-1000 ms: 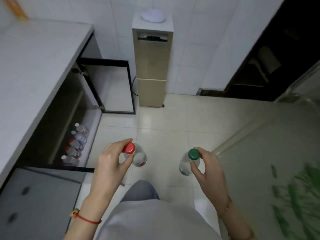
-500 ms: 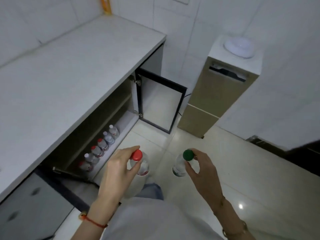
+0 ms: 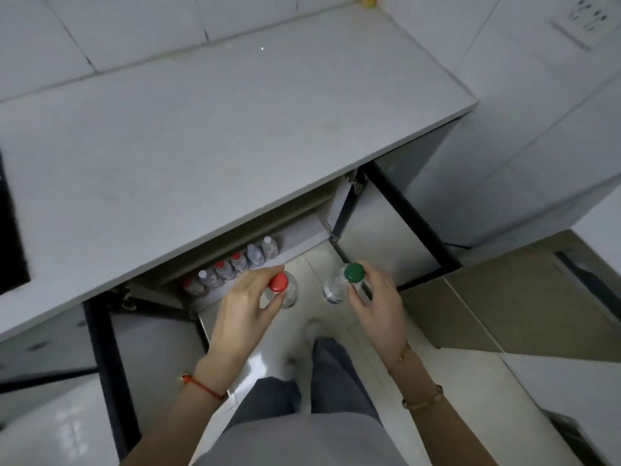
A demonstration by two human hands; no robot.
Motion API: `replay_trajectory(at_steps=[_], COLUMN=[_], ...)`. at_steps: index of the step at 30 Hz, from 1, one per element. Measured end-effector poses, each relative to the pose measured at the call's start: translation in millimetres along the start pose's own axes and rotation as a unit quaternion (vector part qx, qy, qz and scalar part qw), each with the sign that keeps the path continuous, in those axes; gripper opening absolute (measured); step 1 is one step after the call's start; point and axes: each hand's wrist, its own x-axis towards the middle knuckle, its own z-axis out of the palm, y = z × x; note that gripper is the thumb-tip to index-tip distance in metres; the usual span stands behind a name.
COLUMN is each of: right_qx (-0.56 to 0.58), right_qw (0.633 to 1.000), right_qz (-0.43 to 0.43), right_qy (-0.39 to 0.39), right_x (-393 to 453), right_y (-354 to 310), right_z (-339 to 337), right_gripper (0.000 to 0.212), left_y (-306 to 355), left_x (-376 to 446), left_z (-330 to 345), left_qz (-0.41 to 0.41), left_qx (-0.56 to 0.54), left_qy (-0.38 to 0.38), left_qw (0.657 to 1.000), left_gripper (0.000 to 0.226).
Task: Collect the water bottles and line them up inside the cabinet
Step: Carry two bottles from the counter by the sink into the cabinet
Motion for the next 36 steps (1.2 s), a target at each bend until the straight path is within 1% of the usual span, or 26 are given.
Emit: replay_trajectory(at_steps=[4,9,13,16,18,21,24,26,28,33,36], right_qx=[0.005,0.002,-0.002,-0.017,-0.027,-0.029,-0.021,-0.033,-0.046,-0.026,-0.022], right_qw=[0.998,0.994,0.994,0.992,0.992,0.992,0.986,0.982,0.979,0.972,0.968], right_qz=[-0.034,-0.069,-0.067,-0.080,-0.087,-0.101,-0.142,-0.161,-0.175,-0.225,-0.246], right_qy=[-0.042,-0.081,-0.088,-0.093,-0.082,-0.072,-0.083,-0.090,-0.096,-0.058,-0.047], right_x=[59.9,121.3,166.1,191.9,207.1,231.1,257.4,275.9,293.5,328.7,343.0], right_y=[38.9,102.8,171.2,224.5,260.8,313.3,362.7,390.4,413.6,442.1,447.3], right_z=[24.4,77.1,141.7,197.3,237.9,302.0,362.7,400.8,435.2,491.6,512.0], right_gripper=[0.040,0.041,0.040,0.039,0.039,0.036,0.028,0.031,0.035,0.036,0.037], left_y=[-17.1,-62.9,-126.2,-180.6,-221.9,-290.4,-356.3,-396.5,-429.9,-478.9,-492.3], left_x=[35.6,73.9,105.5,125.5,136.9,156.1,172.8,183.0,194.7,225.2,239.6], left_z=[39.3,109.4,182.2,237.0,275.0,331.5,386.1,416.9,440.4,471.3,476.7], left_qz=[-0.058,-0.097,-0.090,-0.103,-0.110,-0.096,-0.082,-0.068,-0.056,-0.044,-0.035], left_qx=[0.010,0.017,0.031,0.037,0.041,0.049,0.058,0.059,0.068,0.110,0.131], left_qy=[0.027,0.061,0.057,0.054,0.054,0.040,0.036,0.041,0.047,0.070,0.076], left_qw=[0.998,0.993,0.994,0.992,0.992,0.993,0.994,0.995,0.995,0.990,0.988], left_gripper=[0.040,0.036,0.030,0.030,0.031,0.029,0.022,0.021,0.025,0.039,0.038])
